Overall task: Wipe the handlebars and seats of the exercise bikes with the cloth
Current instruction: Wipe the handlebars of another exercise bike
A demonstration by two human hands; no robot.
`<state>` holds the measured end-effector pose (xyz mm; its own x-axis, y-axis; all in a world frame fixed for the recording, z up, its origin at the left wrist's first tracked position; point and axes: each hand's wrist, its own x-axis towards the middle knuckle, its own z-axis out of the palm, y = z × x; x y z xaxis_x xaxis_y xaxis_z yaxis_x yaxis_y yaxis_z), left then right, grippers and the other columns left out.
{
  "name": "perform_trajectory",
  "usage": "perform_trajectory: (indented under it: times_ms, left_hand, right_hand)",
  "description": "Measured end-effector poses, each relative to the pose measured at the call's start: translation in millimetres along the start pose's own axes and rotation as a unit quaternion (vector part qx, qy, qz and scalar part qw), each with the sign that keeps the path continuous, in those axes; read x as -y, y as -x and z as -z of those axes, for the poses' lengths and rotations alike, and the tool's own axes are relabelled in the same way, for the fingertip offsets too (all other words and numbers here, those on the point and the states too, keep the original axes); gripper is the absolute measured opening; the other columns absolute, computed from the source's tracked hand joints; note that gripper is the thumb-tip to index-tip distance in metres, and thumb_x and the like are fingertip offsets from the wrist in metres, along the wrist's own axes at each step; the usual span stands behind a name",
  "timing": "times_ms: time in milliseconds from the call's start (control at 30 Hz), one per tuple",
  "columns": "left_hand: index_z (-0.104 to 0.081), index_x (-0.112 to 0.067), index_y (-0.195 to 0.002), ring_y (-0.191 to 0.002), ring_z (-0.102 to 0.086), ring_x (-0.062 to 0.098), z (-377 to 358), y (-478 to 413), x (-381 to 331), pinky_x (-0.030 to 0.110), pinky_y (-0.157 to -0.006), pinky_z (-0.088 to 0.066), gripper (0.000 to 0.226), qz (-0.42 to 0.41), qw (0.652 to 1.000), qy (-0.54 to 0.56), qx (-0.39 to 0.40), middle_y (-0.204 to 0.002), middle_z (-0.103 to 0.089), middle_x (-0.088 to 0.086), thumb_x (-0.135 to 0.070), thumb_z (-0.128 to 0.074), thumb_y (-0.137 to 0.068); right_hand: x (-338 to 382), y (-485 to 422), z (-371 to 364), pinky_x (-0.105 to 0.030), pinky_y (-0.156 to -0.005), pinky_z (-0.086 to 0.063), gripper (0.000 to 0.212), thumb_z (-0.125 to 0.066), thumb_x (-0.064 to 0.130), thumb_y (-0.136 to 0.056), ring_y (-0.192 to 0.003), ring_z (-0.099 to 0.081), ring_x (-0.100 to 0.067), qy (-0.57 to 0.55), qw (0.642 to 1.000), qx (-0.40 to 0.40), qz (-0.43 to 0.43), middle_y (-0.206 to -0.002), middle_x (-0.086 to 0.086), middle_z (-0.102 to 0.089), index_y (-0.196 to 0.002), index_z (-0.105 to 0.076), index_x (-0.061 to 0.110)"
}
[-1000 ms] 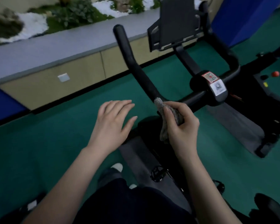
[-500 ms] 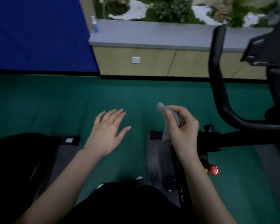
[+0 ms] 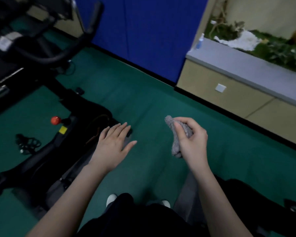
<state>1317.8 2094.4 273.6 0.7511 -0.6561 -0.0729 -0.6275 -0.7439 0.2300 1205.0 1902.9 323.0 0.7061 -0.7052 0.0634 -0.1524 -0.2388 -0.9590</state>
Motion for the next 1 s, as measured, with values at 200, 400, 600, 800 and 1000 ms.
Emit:
perform_trajectory:
  times_ms: [200, 400, 600, 800, 1000]
  left_hand:
    - [-0.03, -0.023, -0.148, -0.145, -0.018, 0.01, 23, 39, 87, 0.031, -0.118, -0.004, 0.061, 0.073, 0.995, 0.056, -0.043, -0.156, -0.027, -0.008, -0.053, -0.037, -0.096]
    - [-0.032, -0.023, -0.148, -0.144, -0.019, 0.01, 36, 65, 164, 0.031, -0.117, -0.006, 0.06, 0.12, 0.987, 0.076, -0.071, -0.155, -0.029, -0.008, -0.053, -0.036, -0.096]
    - [-0.037, -0.021, -0.145, -0.142, -0.025, 0.013, 45, 79, 207, 0.03, -0.115, -0.009, 0.057, 0.165, 0.977, 0.104, -0.092, -0.151, -0.036, -0.005, -0.048, -0.044, -0.096]
    - [-0.037, -0.021, -0.146, -0.142, -0.025, 0.012, 45, 75, 225, 0.031, -0.116, -0.009, 0.057, 0.194, 0.969, 0.119, -0.095, -0.151, -0.037, -0.005, -0.048, -0.042, -0.096]
    - [-0.04, -0.02, -0.144, -0.141, -0.028, 0.013, 47, 49, 242, 0.032, -0.115, -0.013, 0.056, 0.231, 0.961, 0.111, -0.103, -0.149, -0.04, -0.004, -0.049, -0.043, -0.095]
  right_hand:
    - [36, 24, -101, -0.028, -0.083, -0.05, 0.019, -0.064, 0.01, -0.087, -0.09, -0.064, -0.007, 0.015, 0.995, 0.076, 0.067, -0.092, 0.006, -0.069, -0.085, -0.068, 0.028]
    - [50, 43, -180, -0.025, -0.083, -0.049, 0.014, -0.064, 0.008, -0.087, -0.092, -0.064, -0.008, 0.018, 0.99, 0.125, 0.062, -0.093, 0.004, -0.07, -0.088, -0.071, 0.021]
    - [62, 57, -229, -0.023, -0.083, -0.049, 0.014, -0.065, 0.005, -0.087, -0.092, -0.065, -0.009, 0.024, 0.984, 0.166, 0.059, -0.092, 0.004, -0.071, -0.087, -0.071, 0.018]
    - [66, 44, -261, -0.03, -0.087, -0.052, 0.012, -0.063, 0.002, -0.087, -0.092, -0.065, -0.01, 0.024, 0.978, 0.203, 0.048, -0.092, 0.001, -0.071, -0.089, -0.071, 0.011]
    - [68, 15, -288, -0.031, -0.085, -0.051, 0.016, -0.063, 0.005, -0.087, -0.092, -0.064, -0.008, 0.028, 0.97, 0.239, 0.043, -0.094, 0.002, -0.069, -0.089, -0.071, 0.018]
